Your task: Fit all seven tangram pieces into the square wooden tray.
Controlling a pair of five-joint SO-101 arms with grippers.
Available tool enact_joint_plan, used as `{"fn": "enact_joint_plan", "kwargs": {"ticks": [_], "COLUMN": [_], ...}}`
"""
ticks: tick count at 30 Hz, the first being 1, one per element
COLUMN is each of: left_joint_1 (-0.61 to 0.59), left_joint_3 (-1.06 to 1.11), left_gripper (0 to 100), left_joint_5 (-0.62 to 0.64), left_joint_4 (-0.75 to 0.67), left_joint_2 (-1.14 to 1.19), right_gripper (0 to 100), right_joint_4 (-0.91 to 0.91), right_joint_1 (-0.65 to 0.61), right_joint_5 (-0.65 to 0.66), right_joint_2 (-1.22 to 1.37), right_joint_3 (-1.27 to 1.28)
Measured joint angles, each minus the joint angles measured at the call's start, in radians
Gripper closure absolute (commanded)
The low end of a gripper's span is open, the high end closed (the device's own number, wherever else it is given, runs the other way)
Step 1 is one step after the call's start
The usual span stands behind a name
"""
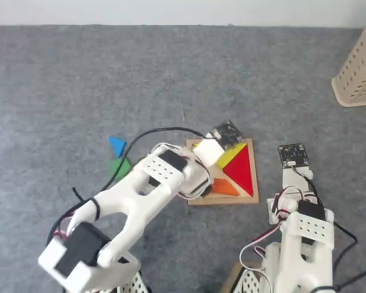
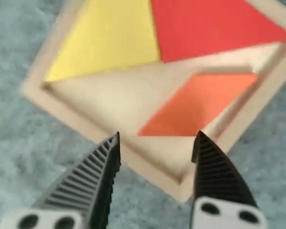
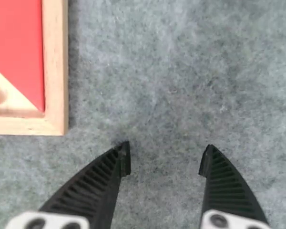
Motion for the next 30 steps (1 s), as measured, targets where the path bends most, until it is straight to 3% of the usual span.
{"fn": "enact_joint_plan", "kwargs": {"ticks": [7, 13, 30], "left_joint_1": [-0.075, -0.075, 0.086], "left_joint_3": [-0.002, -0.094, -0.110], "left_gripper": [77, 77, 77], "left_joint_5": [0.000, 0.002, 0.014], "left_joint_4": [-0.092, -0.114, -0.081], "left_joint_2": [-0.009, 0.164, 0.181], "right_gripper": [75.7, 75.7, 75.7], "right_joint_4": [0.000, 0.000, 0.000], "right_joint_1": [0.000, 0.000, 0.000], "right_joint_5": [0.000, 0.000, 0.000], "right_joint_2": [0.000, 0.000, 0.000], "right_joint_3": [0.000, 0.000, 0.000]}}
